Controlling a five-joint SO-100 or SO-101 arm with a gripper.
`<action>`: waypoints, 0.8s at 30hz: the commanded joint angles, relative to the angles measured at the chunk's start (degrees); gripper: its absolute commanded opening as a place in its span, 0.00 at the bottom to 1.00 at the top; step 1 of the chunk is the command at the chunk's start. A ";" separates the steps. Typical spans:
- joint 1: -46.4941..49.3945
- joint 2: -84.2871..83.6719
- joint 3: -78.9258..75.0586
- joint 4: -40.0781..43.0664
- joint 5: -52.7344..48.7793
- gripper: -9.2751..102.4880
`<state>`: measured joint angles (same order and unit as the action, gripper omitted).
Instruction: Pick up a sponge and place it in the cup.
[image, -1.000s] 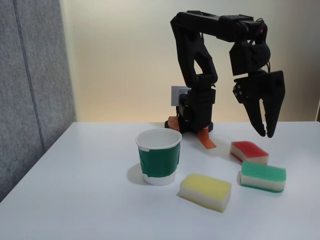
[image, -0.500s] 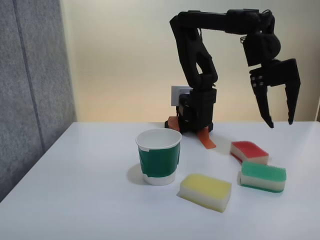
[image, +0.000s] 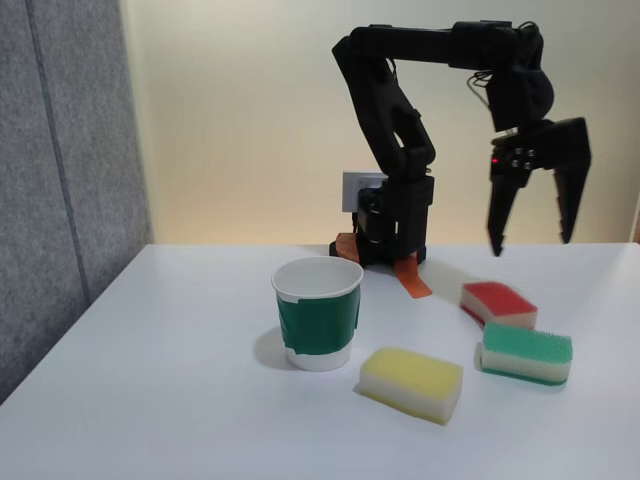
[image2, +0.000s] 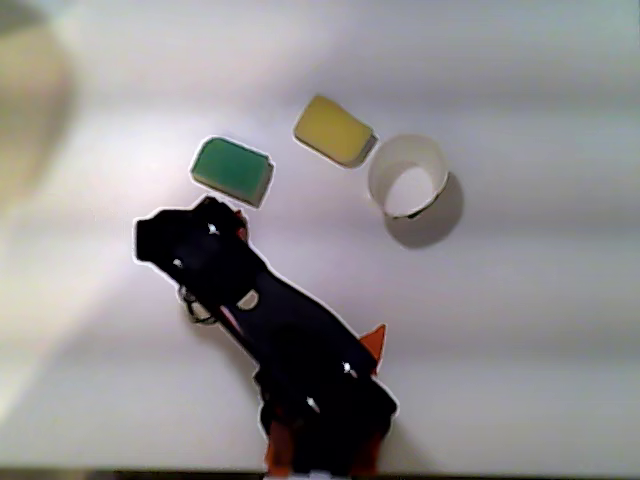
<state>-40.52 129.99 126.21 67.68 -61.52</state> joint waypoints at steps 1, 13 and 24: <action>3.25 2.90 2.81 -0.62 -4.39 0.36; 9.40 -4.92 10.81 -15.73 -6.24 0.36; 5.01 -6.94 10.11 -15.73 0.26 0.36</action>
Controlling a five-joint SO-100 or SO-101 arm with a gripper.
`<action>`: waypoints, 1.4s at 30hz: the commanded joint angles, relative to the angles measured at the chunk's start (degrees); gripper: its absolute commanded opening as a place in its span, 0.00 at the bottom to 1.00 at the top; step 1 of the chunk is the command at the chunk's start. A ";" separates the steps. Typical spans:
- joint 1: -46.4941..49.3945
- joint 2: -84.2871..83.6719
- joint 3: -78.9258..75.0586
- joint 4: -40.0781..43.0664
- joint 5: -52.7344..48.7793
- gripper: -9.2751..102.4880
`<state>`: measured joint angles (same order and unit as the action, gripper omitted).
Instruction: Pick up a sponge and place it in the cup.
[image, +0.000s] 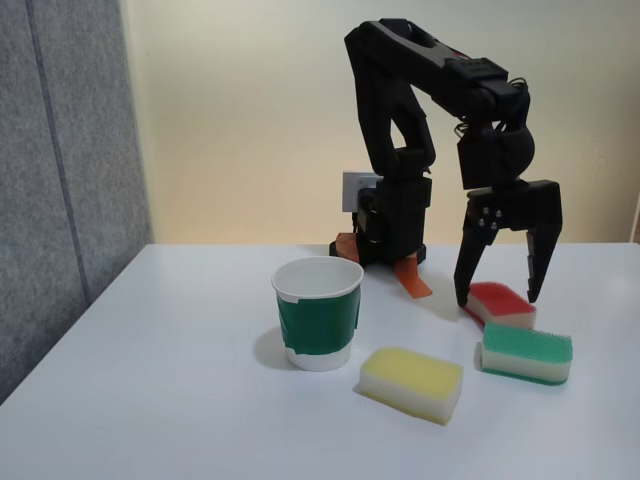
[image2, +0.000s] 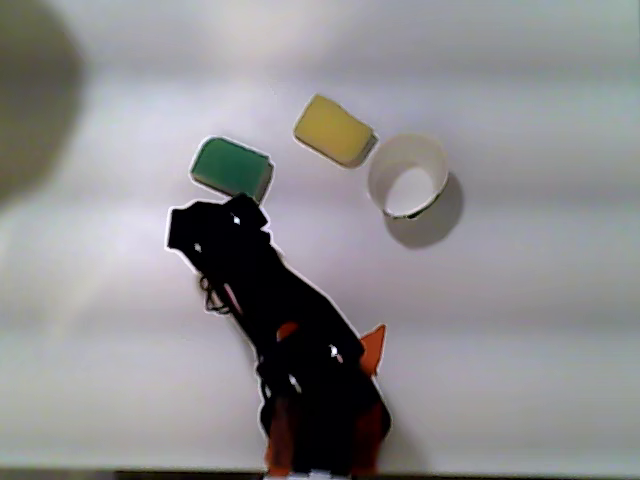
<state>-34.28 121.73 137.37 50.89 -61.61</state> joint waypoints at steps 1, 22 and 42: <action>-1.58 1.32 -1.05 1.05 0.88 0.36; -4.39 -0.97 13.01 -5.27 23.73 0.08; 3.16 20.39 -20.30 34.63 28.30 0.08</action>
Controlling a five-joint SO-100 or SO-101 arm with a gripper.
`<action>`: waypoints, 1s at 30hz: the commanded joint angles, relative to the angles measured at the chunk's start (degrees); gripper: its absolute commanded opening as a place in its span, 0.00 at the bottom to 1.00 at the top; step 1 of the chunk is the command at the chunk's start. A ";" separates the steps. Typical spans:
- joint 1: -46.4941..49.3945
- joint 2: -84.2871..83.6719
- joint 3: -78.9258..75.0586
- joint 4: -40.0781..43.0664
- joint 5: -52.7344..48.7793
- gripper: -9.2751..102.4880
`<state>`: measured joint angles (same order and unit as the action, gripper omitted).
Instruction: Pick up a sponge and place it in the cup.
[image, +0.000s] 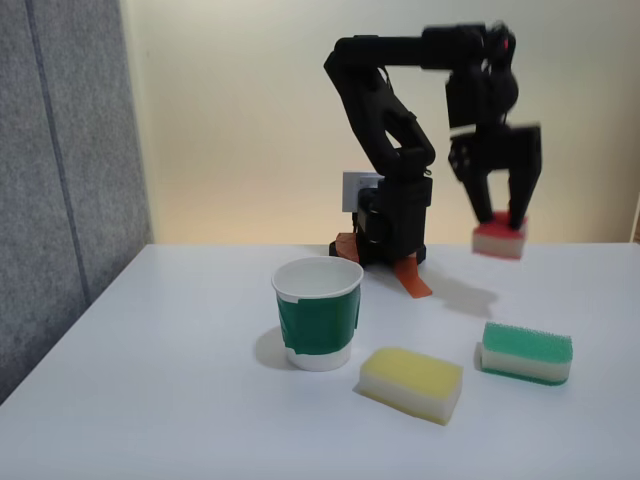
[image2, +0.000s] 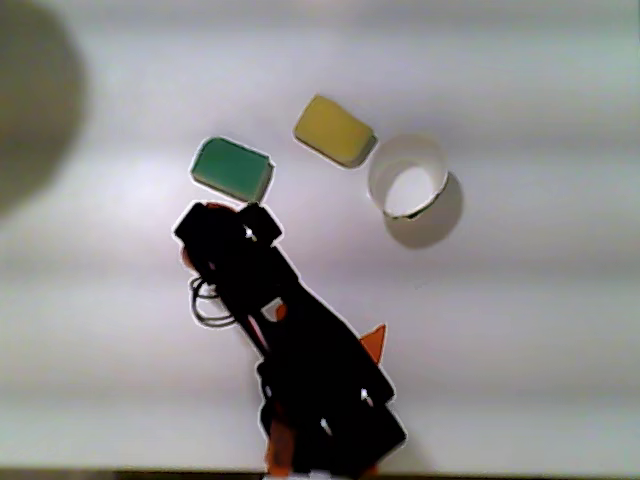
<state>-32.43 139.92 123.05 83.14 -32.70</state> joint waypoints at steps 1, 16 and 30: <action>2.55 2.64 -7.47 2.72 -0.09 0.08; 31.90 8.35 -6.42 -8.00 -1.76 0.08; 52.21 4.04 -3.16 -22.50 -13.97 0.08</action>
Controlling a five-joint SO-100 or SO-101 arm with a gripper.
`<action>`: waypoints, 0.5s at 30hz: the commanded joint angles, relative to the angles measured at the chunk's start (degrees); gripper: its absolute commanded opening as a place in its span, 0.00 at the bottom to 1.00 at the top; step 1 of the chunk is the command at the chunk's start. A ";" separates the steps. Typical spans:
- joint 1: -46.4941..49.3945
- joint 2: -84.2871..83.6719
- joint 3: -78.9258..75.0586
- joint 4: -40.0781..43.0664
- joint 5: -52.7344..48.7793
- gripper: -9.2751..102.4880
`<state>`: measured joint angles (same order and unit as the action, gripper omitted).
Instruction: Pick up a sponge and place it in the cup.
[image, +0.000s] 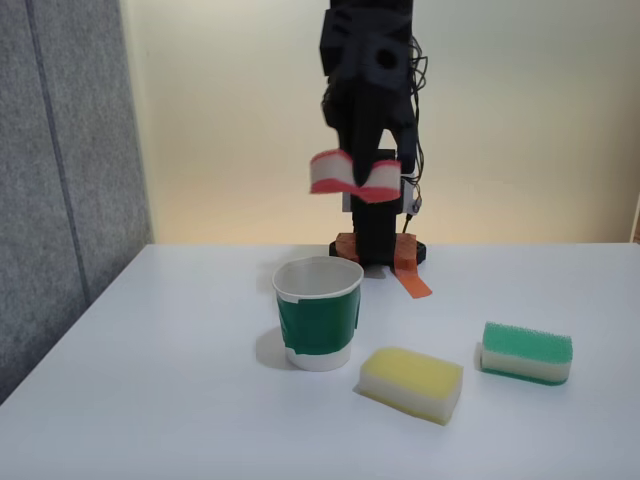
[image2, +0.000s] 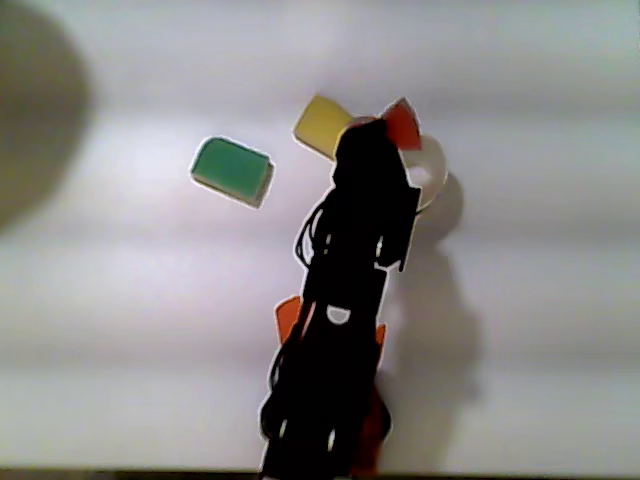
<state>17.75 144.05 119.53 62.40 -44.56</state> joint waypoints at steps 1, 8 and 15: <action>2.64 -0.26 0.88 -2.46 -2.81 0.08; 2.99 1.32 7.73 -3.43 -1.67 0.08; 1.14 2.81 12.66 -1.67 0.88 0.08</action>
<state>19.25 145.02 131.75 59.85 -43.24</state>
